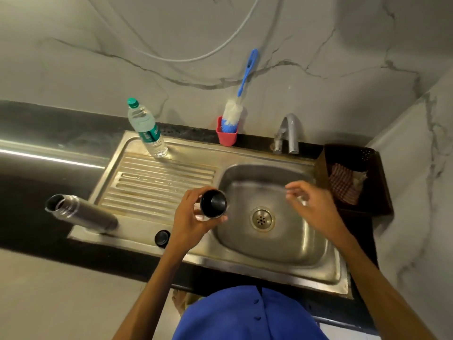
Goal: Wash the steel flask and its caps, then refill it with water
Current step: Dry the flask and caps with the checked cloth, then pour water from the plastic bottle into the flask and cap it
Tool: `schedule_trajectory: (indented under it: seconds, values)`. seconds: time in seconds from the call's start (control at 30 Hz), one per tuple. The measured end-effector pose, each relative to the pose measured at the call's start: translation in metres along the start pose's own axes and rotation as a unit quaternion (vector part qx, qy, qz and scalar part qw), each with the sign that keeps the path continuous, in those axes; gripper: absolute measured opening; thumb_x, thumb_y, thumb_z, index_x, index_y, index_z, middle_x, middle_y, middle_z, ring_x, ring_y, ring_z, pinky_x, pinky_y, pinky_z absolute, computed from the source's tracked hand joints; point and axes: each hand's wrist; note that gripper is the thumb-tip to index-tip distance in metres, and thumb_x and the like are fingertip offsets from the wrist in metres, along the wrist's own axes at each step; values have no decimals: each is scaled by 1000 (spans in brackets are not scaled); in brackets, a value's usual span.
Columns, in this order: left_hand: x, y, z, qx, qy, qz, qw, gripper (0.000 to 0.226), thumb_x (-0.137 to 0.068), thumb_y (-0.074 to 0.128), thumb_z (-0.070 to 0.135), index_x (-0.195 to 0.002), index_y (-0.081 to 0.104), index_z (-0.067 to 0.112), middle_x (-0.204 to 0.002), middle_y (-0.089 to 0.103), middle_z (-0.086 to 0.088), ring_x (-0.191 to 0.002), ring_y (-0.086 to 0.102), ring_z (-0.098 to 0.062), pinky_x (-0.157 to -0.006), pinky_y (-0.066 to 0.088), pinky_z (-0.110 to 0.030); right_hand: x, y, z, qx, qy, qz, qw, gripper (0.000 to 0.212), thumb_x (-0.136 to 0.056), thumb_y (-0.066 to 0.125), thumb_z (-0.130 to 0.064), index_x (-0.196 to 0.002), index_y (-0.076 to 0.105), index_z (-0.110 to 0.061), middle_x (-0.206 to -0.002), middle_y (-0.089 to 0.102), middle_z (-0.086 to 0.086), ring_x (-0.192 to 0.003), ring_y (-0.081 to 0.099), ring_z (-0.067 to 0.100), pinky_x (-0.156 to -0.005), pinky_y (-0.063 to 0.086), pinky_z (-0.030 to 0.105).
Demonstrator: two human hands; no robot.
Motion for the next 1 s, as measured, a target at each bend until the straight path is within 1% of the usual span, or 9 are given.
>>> schedule_trajectory:
  seconds: [0.07,0.17,0.27,0.33,0.47,0.67,0.8,0.9,1.0]
  values:
    - [19,-19,-20,-34,-21,29,999,73,-66,101,22,-130,66,32,-126,60,8,-111,63,-8,-80,59,-22,10,40,-39,-69,-11,-105,992,40,-87,82,-28,-123,66,-36,-114,73,-14,-105,68,3,-92,56,31]
    - [45,-48,-45,-62,-55,59,995,73,-65,101,31,-129,66,35,-121,60,12,-103,64,-6,-75,58,-25,19,104,-87,-62,-80,-207,973,73,-80,81,-49,-146,49,-44,-132,61,-24,-118,60,-1,-93,53,25]
    - [63,-78,-67,-62,-71,75,993,73,-65,100,32,-129,65,37,-117,60,10,-97,63,-7,-72,54,-17,19,162,-126,-40,-119,-258,958,85,-79,82,-48,-153,39,-44,-138,55,-20,-117,57,1,-97,50,24]
    - [72,-100,-84,-77,-69,80,991,74,-66,100,33,-130,63,39,-117,58,11,-96,62,-7,-69,51,-14,17,197,-148,-23,-139,-266,954,84,-80,83,-43,-153,41,-38,-139,54,-14,-113,58,5,-97,51,27]
    - [84,-148,-114,-83,-58,92,991,66,-72,94,35,-132,66,33,-115,59,9,-93,61,-16,-64,53,-22,14,254,-181,-4,-149,-267,952,80,-75,85,-47,-145,49,-35,-137,56,-10,-113,57,6,-98,54,30]
    - [84,-190,-157,-43,-73,81,993,66,-78,92,13,-137,65,25,-124,66,6,-107,65,-14,-88,53,-21,11,327,-210,35,-94,-221,970,68,-73,84,-43,-134,56,-27,-128,57,-10,-114,57,6,-95,52,23]
    - [94,-212,-188,-4,-161,61,985,60,-84,79,-3,-134,66,27,-127,69,13,-107,70,-9,-94,61,-36,5,362,-219,89,-42,-200,975,65,-69,69,-49,-130,58,-29,-128,61,-8,-115,58,12,-94,53,34]
    - [102,-233,-204,5,-195,47,980,48,-85,74,-7,-121,72,23,-117,73,9,-102,70,-6,-93,60,-33,-2,381,-224,131,-13,-225,966,66,-69,69,-43,-132,59,-25,-129,62,-2,-119,59,19,-96,51,36]
    - [105,-255,-217,0,-198,21,980,39,-88,75,-6,-118,75,18,-117,74,10,-106,69,-1,-93,59,-26,-6,395,-224,168,-3,-239,956,63,-75,79,-31,-134,59,-17,-129,63,5,-120,59,25,-96,48,33]
Point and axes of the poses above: each hand's wrist, its own x-axis away from the middle knuckle, its own y-axis out of the palm, z = x × y
